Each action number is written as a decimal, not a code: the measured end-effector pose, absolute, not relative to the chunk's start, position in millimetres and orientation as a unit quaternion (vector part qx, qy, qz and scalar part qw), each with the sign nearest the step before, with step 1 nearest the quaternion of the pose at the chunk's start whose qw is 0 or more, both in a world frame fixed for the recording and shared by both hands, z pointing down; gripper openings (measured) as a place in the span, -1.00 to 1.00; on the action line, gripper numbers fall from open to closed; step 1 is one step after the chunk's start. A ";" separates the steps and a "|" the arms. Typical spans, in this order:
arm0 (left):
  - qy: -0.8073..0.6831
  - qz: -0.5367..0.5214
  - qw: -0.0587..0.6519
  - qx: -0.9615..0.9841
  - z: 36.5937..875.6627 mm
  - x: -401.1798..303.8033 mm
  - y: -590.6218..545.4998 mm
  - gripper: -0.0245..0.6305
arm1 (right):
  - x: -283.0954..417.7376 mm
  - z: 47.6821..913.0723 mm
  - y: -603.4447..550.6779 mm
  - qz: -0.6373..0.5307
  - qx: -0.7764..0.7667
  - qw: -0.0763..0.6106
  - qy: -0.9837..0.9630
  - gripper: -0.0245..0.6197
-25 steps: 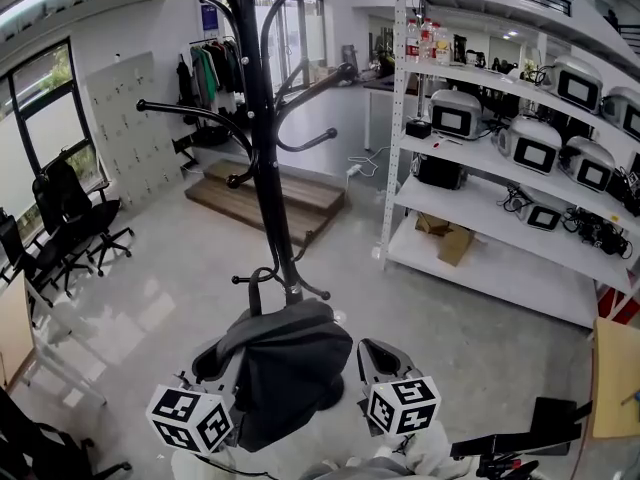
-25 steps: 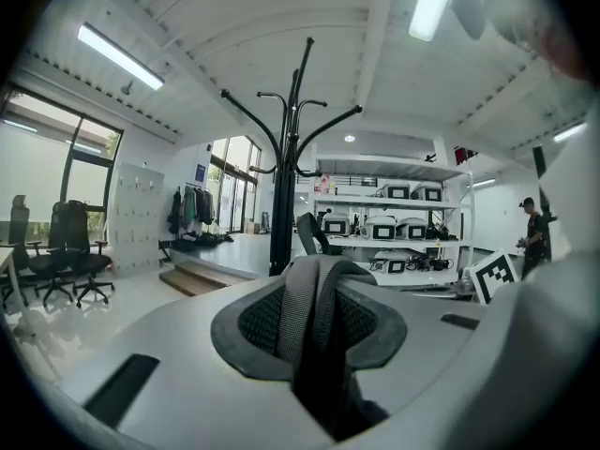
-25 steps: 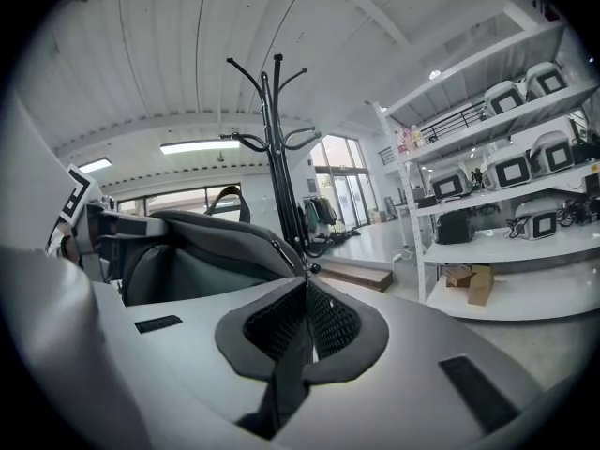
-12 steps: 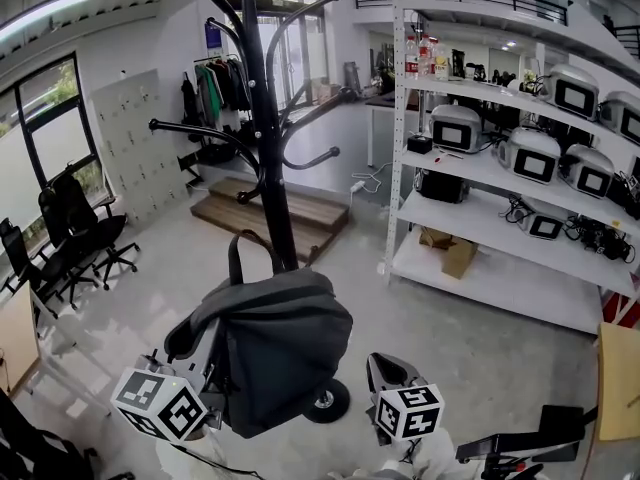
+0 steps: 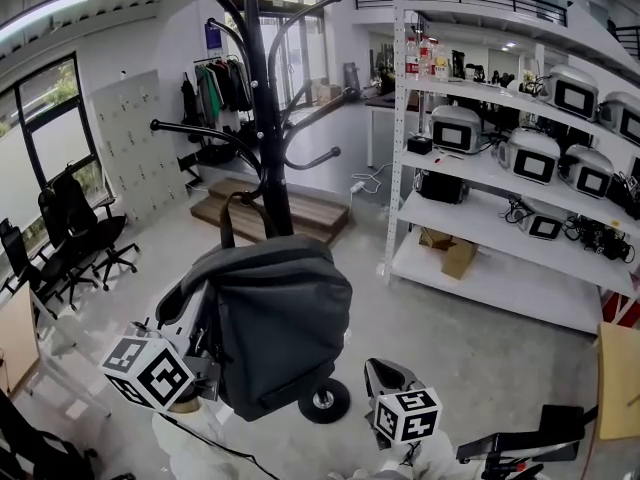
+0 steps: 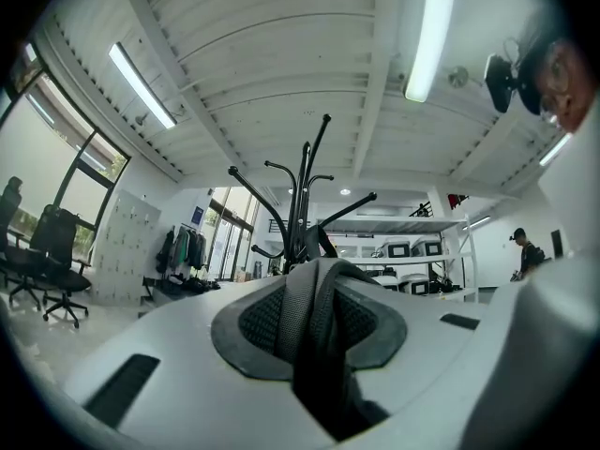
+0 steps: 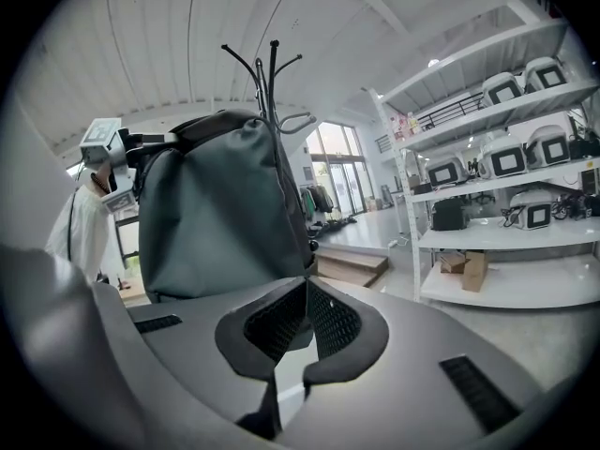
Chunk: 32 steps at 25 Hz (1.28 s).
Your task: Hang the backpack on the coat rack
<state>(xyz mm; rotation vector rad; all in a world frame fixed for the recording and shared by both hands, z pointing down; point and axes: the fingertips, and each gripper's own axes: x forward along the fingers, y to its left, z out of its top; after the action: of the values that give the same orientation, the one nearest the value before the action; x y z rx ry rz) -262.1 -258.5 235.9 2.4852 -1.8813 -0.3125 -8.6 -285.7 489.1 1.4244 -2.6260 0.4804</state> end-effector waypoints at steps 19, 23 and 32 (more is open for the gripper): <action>-0.599 -0.073 0.034 0.797 239.0 -281.7 -313.6 -0.65 | -11.8 497.1 -294.6 0.166 0.476 0.061 -0.862 -0.88; -0.607 -0.052 0.036 0.792 244.0 -283.9 -327.3 -0.65 | -14.3 500.3 -298.7 0.167 0.474 0.063 -0.862 -0.88; -0.613 -0.027 0.036 0.789 260.3 -290.6 -341.0 -0.65 | -19.3 511.6 -304.9 0.170 0.473 0.073 -0.861 -0.88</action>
<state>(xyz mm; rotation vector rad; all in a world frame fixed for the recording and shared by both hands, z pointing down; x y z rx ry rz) -290.6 -341.0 260.3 2.4230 -1.8833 -0.0831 -19.3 -304.9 511.6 1.4208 -2.5870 0.5098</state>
